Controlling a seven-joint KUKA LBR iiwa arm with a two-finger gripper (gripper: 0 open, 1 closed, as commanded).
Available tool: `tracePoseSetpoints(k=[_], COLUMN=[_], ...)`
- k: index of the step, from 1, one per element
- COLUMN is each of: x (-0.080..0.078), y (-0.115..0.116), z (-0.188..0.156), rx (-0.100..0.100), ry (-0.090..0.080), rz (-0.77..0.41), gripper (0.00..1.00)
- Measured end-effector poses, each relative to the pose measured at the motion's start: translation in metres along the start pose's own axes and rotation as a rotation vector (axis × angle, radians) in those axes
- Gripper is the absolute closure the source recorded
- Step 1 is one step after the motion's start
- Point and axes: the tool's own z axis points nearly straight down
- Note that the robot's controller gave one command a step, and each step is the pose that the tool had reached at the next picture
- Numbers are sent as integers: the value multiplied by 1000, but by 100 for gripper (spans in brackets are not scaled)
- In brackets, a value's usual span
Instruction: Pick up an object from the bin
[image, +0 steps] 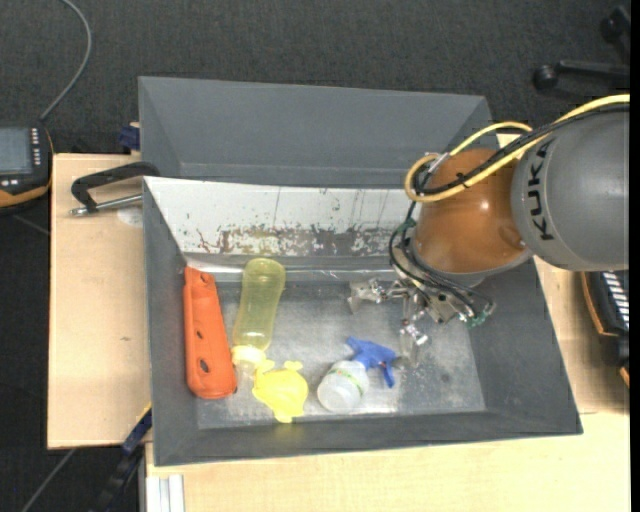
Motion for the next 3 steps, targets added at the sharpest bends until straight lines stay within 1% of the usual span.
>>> tracePoseSetpoints(k=[1, 2, 3], x=[6, 33, 33], y=[31, 54, 54], z=[11, 20, 20], rx=[-9, -1, -1], ry=[0, -1, -1], rz=[89, -247, -248], gripper=[0, 100, 100])
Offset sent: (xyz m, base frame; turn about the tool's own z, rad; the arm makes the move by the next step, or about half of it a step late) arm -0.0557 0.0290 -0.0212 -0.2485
